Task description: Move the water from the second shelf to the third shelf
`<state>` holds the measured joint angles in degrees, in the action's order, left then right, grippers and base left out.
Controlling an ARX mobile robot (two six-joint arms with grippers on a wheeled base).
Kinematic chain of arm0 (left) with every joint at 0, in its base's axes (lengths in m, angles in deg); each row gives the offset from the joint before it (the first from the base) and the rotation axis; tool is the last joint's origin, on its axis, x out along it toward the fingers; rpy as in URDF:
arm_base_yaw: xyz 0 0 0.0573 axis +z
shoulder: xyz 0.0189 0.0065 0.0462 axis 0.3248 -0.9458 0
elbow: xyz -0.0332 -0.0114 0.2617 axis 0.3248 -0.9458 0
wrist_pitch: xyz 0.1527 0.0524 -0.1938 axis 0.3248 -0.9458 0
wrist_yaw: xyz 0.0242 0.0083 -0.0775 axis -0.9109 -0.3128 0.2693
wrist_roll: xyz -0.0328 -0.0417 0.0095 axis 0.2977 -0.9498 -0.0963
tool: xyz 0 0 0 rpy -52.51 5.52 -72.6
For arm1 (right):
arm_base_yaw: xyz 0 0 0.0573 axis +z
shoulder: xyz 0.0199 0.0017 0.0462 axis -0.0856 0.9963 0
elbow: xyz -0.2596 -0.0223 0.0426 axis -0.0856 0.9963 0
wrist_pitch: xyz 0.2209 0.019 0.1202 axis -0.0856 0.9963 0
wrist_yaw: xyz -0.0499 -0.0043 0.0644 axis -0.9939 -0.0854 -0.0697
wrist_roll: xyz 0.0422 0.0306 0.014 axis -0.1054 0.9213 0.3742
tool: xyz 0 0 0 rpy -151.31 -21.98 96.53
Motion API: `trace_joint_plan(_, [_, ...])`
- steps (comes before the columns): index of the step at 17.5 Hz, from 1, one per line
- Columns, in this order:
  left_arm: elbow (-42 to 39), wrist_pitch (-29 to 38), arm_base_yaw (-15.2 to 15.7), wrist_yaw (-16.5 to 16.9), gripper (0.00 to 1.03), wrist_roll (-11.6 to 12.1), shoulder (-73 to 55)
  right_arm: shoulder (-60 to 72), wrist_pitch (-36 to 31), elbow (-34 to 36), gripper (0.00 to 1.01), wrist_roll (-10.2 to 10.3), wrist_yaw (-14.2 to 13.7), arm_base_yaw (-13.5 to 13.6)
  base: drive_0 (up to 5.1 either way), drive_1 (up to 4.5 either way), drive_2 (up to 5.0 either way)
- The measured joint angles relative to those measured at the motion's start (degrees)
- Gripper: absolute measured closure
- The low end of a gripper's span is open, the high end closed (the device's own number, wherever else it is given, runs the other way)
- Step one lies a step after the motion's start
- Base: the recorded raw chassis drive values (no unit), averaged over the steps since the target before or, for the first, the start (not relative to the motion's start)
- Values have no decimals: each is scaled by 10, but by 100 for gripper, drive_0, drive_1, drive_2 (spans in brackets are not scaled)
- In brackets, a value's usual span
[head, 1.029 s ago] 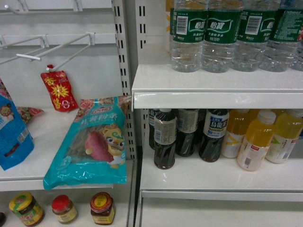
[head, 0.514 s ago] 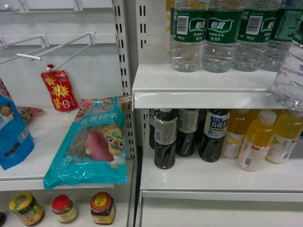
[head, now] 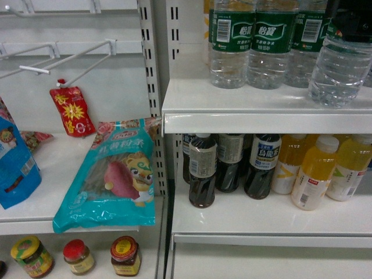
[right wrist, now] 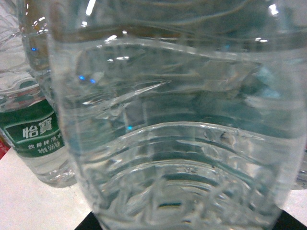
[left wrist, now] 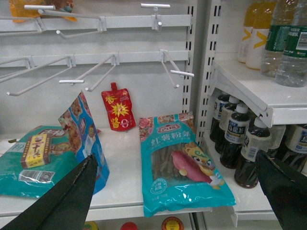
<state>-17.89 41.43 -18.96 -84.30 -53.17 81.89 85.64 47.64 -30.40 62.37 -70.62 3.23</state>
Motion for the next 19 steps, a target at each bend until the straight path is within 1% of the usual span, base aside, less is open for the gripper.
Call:
trace_joint_plan(4, [0, 0, 0, 0, 5, 0, 0, 26, 20, -38, 60, 10, -7, 2, 0, 0, 0])
trace_joint_plan(8, [0, 0, 0, 0, 5, 0, 0, 41, 42, -63, 60, 26, -16, 5, 0, 0, 0])
trace_joint_plan(9, [0, 0, 0, 0, 5, 0, 0, 45, 54, -73, 60, 32, -16, 5, 0, 0, 0])
trace_joint_plan(12, [0, 0, 0, 0, 5, 0, 0, 57, 73, -94, 60, 40, -24, 9, 0, 0, 0])
trace_joint_plan(19, [0, 0, 0, 0, 5, 0, 0, 67, 73, -104, 60, 41, -37, 12, 0, 0, 0])
